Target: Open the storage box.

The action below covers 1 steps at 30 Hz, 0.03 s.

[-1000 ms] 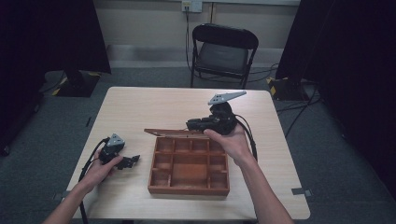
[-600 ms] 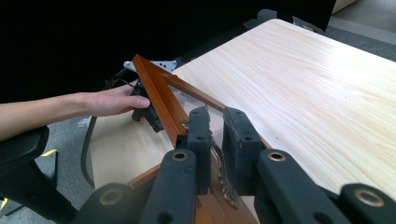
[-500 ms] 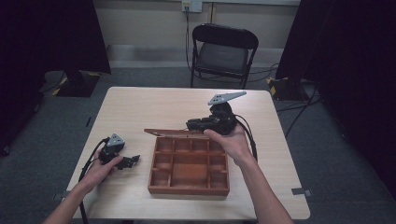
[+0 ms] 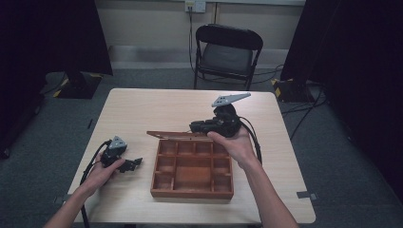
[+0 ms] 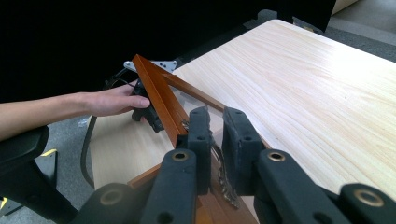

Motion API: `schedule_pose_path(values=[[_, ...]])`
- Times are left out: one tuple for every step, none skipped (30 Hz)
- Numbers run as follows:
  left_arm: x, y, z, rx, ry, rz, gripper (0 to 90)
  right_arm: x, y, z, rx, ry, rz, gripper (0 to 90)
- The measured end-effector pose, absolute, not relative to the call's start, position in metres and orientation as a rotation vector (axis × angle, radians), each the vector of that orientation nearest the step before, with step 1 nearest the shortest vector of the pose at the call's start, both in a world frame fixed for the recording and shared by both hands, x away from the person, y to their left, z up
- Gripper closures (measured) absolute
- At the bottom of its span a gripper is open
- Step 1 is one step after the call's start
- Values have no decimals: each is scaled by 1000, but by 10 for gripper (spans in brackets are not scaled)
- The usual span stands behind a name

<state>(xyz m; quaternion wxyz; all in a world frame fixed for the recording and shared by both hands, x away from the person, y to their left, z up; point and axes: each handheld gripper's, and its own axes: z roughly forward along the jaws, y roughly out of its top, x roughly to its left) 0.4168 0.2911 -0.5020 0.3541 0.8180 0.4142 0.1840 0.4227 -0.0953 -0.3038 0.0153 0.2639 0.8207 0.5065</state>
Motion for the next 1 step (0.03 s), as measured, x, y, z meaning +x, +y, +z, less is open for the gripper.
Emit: schedule_pose_path(values=[[417,291,-502,2118,1067,477,102,423,-95,-304,821,2554,1576,820]])
